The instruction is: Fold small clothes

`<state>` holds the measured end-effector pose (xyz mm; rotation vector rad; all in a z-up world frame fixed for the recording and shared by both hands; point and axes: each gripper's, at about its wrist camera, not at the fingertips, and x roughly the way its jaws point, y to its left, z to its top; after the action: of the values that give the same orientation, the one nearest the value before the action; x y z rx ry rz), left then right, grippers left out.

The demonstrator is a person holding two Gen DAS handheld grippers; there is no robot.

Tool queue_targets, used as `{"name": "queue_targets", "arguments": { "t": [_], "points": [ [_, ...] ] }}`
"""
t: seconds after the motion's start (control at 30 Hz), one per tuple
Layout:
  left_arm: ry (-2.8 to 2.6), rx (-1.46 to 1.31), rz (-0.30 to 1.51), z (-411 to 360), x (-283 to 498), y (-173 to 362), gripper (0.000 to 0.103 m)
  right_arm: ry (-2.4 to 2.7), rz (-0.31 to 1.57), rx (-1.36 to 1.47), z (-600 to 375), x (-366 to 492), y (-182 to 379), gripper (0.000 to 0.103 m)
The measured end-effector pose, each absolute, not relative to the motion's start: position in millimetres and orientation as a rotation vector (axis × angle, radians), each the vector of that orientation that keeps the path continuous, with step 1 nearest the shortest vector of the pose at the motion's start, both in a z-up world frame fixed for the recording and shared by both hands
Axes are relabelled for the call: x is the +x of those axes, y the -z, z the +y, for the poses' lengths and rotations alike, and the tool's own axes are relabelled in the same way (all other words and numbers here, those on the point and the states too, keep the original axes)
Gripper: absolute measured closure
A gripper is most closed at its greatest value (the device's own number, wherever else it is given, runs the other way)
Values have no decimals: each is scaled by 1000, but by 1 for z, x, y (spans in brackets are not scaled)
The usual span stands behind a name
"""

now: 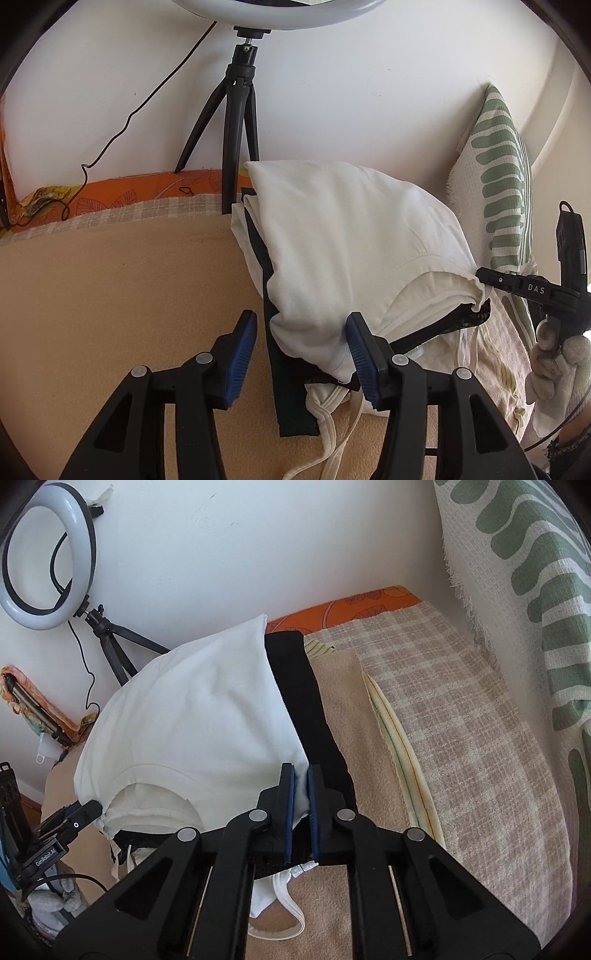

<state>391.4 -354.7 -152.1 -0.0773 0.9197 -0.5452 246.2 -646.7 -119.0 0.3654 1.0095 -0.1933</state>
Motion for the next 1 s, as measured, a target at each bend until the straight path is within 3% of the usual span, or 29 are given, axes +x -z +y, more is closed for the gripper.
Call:
{"name": "queue_targets", "arguments": {
  "t": [0.17,0.3,0.77,0.93,1.0],
  "points": [
    [518,-68,920,-331,383,144,51,271,1010,319,-641,233,108,90],
    [518,-86,918,-312,372,137,51,281,964,352,-638,219,91,67],
    [566,-35,835,-286,312,91,50,262,870,306,-577,185,32,66],
    [596,-6,783,-276,283,74,42,270,836,265,-547,171,13,66],
    [609,9,767,-273,271,68,39,268,824,251,-534,166,8,61]
  ]
}}
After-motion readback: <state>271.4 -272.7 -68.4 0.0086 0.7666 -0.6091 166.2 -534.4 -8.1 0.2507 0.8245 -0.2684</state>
